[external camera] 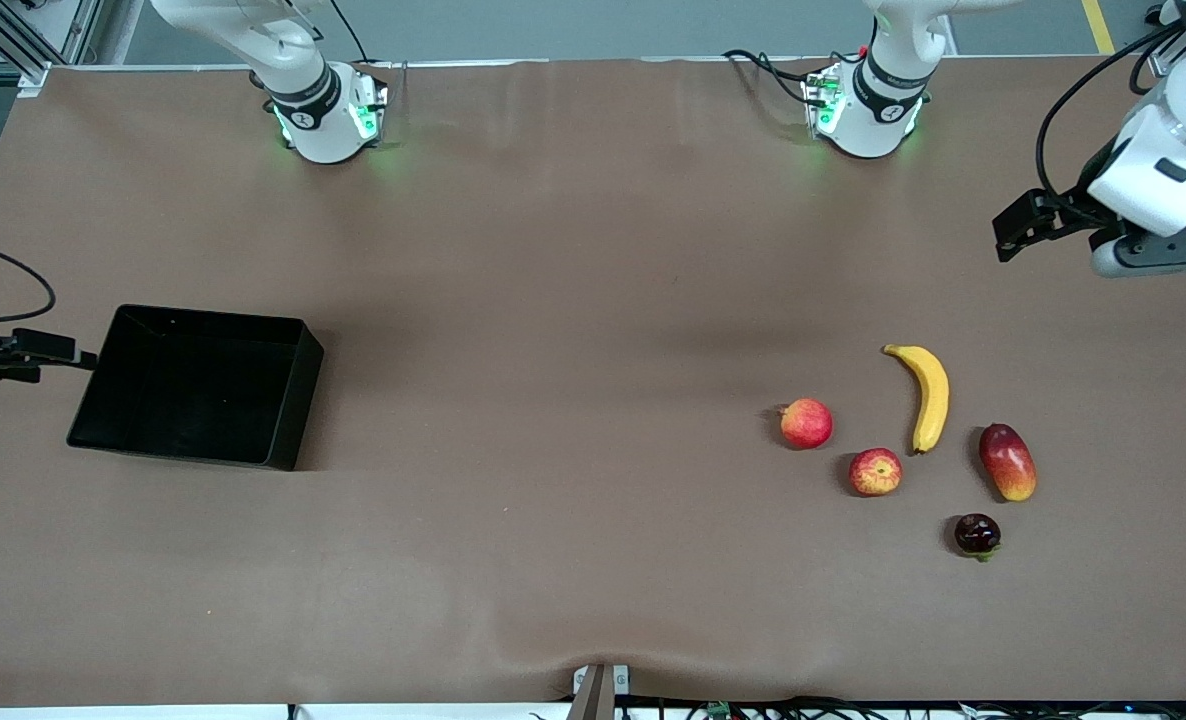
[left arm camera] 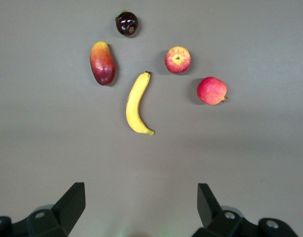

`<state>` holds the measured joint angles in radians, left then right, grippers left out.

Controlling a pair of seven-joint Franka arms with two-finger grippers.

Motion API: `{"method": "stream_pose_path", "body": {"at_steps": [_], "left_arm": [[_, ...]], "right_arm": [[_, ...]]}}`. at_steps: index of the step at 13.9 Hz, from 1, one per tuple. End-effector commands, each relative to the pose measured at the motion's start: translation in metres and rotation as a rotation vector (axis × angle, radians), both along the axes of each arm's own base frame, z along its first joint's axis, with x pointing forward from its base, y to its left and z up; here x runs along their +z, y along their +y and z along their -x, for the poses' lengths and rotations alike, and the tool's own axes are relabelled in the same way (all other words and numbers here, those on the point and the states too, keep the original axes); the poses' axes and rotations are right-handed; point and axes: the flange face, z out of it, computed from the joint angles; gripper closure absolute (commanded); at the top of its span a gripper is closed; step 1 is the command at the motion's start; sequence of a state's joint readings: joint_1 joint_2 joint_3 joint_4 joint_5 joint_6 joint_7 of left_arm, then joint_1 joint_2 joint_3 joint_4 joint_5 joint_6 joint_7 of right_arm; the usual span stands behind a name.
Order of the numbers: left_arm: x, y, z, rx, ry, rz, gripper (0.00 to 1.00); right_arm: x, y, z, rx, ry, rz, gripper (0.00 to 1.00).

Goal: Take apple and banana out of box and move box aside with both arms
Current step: 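Open the right gripper and draw it back from the box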

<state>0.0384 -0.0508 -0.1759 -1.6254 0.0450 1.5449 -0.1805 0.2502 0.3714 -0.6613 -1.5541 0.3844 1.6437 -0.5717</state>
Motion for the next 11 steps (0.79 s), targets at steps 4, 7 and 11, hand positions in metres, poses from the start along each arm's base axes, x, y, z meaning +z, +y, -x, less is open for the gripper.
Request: {"method": "stream_pose_path", "body": {"at_steps": [4,7,11], "left_arm": [[-0.002,0.014,0.004,0.048,0.009,0.032,0.00],[-0.002,0.014,0.005,0.059,0.010,0.031,0.00],[-0.003,0.011,0.003,0.063,0.011,0.033,0.00]], "right_arm": [[0.080,0.076,0.027,-0.049,0.037,0.112,0.00],[0.119,0.114,0.041,-0.081,0.013,0.174,0.00],[0.162,0.128,0.073,-0.169,0.031,0.187,0.00]]}}
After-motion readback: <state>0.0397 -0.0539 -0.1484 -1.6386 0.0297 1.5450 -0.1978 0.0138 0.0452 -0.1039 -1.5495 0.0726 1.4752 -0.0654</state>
